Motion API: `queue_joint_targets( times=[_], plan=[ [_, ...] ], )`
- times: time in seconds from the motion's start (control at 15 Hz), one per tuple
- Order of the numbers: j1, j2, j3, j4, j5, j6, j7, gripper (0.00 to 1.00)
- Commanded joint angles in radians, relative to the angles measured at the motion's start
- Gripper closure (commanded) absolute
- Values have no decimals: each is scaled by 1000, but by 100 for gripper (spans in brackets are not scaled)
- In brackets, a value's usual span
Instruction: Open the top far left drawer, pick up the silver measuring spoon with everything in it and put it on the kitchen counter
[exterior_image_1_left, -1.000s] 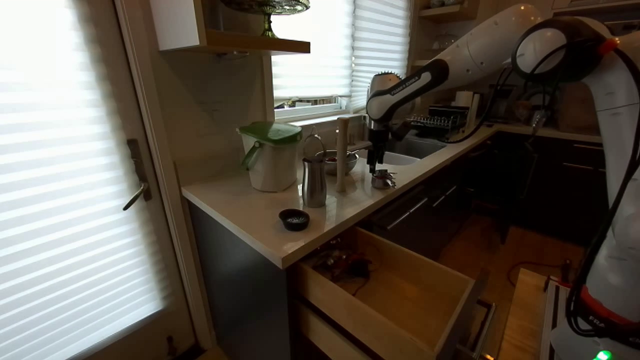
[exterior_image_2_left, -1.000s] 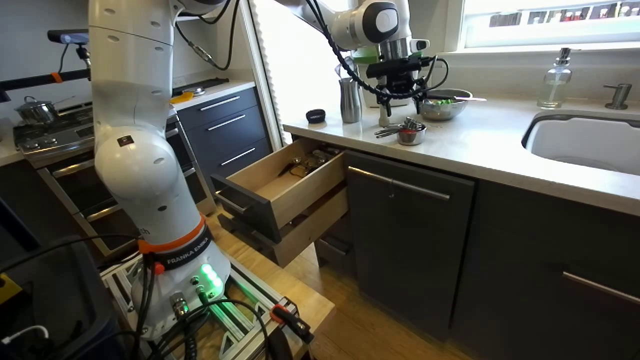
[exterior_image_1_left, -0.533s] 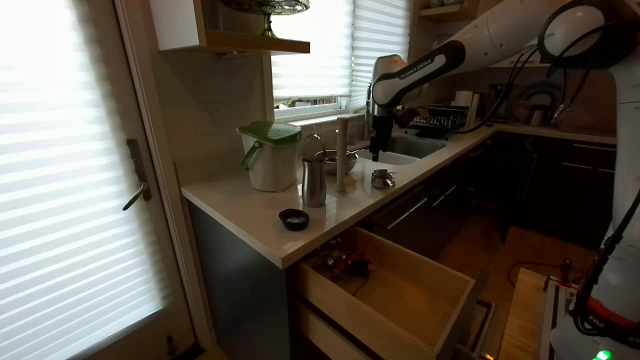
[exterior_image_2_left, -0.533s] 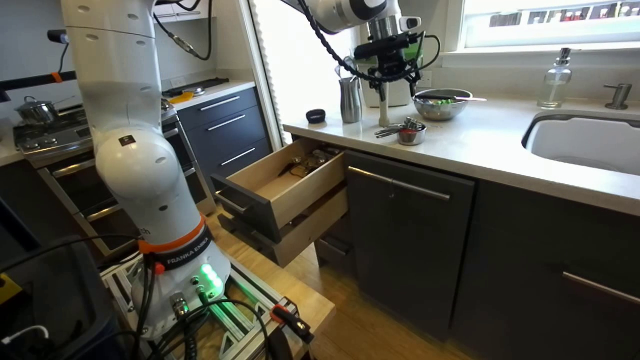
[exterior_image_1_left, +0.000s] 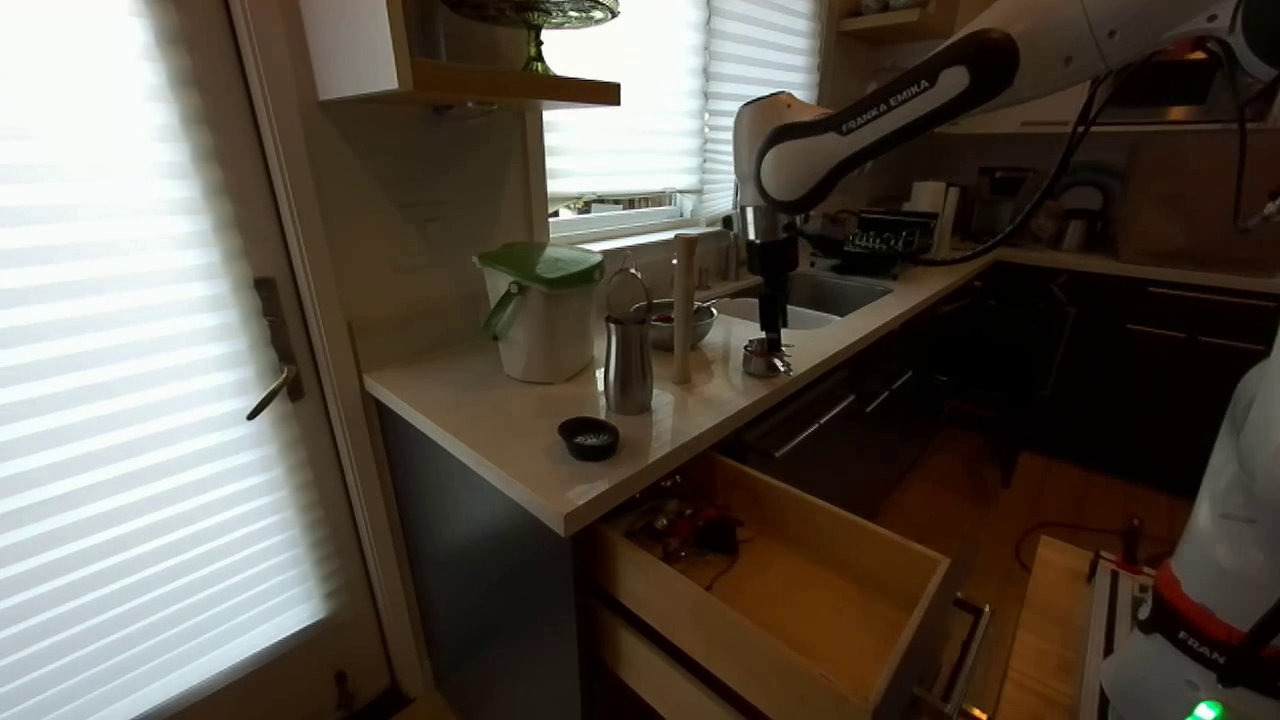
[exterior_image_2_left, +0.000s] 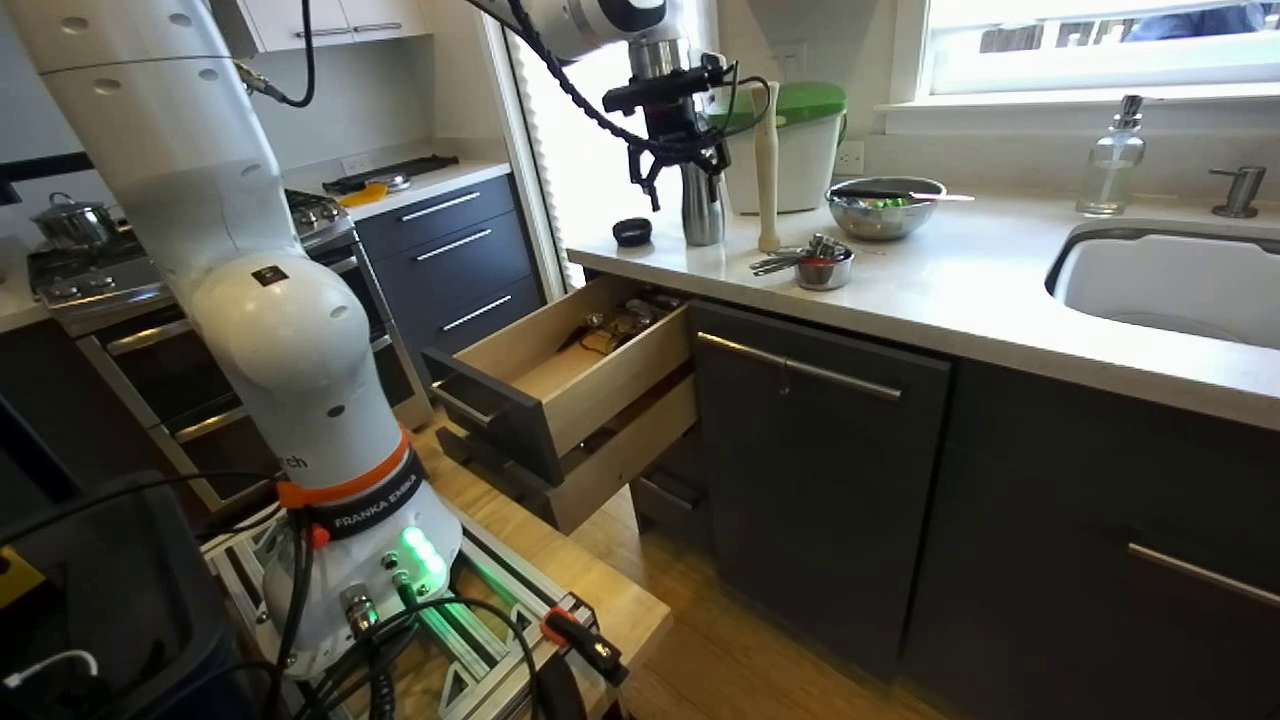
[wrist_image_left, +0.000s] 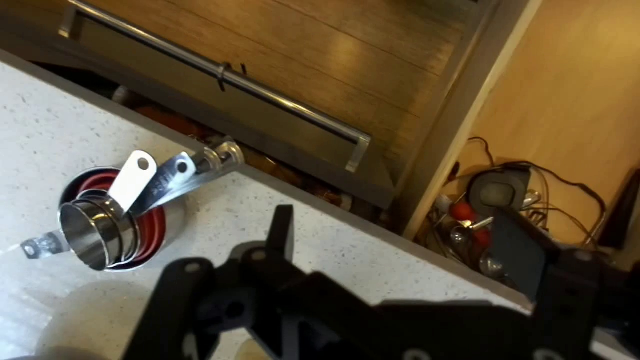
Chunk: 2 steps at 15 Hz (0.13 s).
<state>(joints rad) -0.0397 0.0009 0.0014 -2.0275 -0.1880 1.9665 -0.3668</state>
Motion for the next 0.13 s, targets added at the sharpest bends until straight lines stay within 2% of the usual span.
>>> queue_joint_targets(
  times=[0.0, 0.07],
  plan=[
    [13, 1, -6, 5, 0, -2, 4, 0],
    [11, 2, -9, 10, 0, -2, 4, 0]
  ],
)
